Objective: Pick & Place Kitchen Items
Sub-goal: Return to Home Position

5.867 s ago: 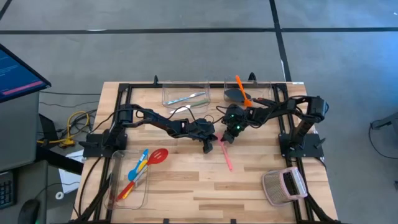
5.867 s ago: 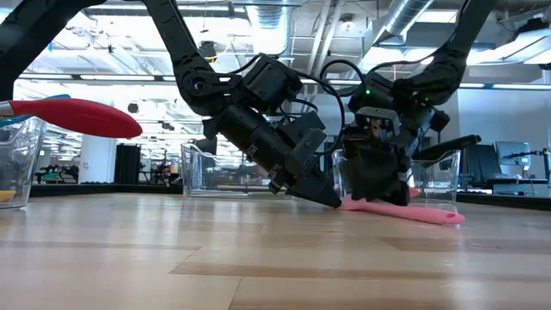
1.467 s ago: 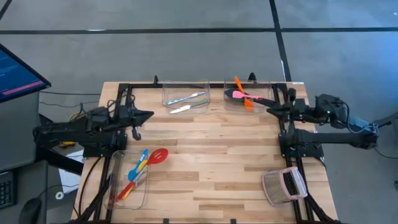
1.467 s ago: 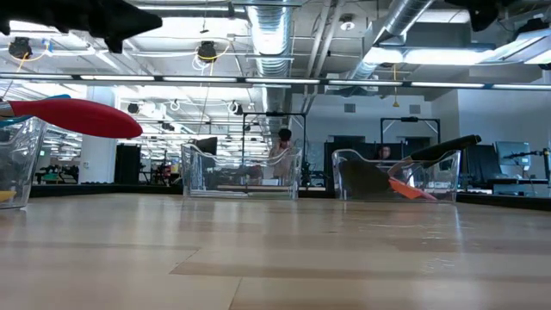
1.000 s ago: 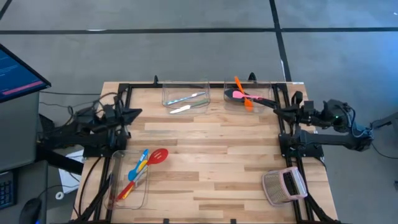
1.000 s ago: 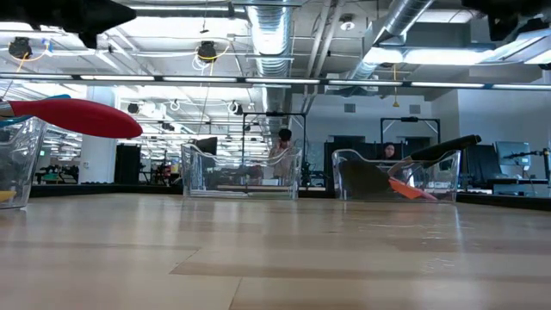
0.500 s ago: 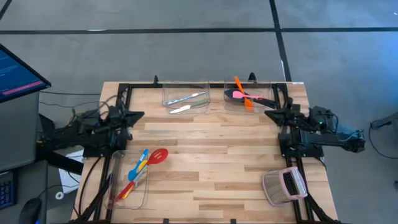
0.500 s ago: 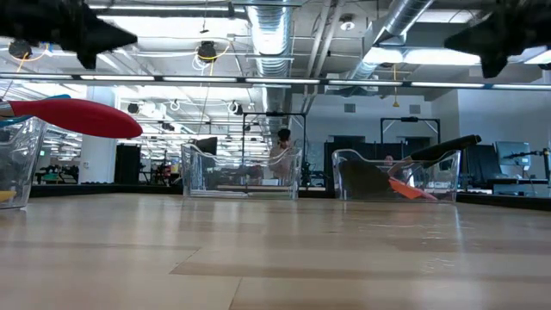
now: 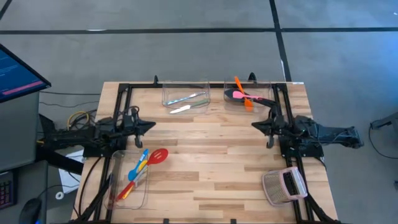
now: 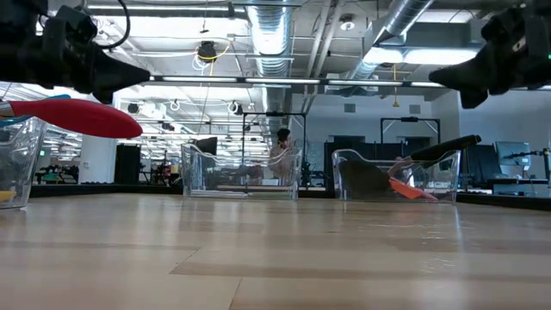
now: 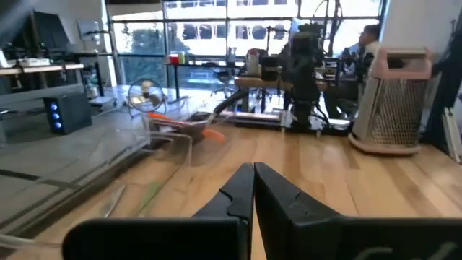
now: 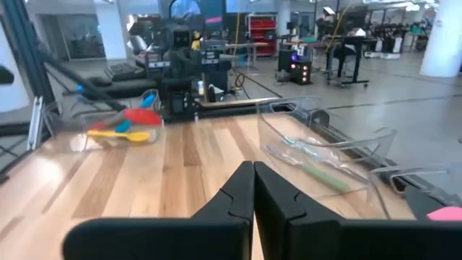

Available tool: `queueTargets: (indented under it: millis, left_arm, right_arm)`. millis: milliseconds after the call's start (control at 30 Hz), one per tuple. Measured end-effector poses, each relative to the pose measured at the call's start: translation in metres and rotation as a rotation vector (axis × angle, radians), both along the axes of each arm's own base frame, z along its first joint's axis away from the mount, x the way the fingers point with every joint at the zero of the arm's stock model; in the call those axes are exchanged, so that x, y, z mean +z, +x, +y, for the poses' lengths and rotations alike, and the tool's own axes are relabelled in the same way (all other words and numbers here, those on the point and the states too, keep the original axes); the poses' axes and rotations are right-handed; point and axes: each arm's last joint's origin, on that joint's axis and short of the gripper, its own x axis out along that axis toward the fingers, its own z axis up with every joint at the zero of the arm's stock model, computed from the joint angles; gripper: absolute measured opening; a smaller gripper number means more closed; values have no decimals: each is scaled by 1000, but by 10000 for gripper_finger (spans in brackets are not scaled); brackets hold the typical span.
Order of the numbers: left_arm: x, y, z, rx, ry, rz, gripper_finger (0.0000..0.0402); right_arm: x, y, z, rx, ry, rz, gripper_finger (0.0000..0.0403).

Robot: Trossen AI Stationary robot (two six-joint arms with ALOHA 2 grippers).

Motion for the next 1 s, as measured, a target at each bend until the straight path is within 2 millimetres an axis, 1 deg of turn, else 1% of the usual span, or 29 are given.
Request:
queueTargets:
  millis: [100, 167, 333, 467, 1000]
  left_arm:
    - [-3, 2, -1, -28, 1, 12, 2]
    - [-3, 2, -1, -33, -8, 16, 2]
    - [-6, 5, -1, -33, -4, 55, 2]
    - [-9, 7, -1, -32, -6, 89, 2]
    - [-17, 12, 0, -32, -13, 175, 2]
  right_arm:
    - [-13, 4, 2, 17, -41, 5, 0]
    - [-16, 6, 2, 23, -82, -29, 0]
    - [-17, 7, 3, 35, -135, -38, 0]
    - [-18, 7, 3, 32, -105, -34, 0]
    - [-18, 7, 3, 31, -101, -33, 0]
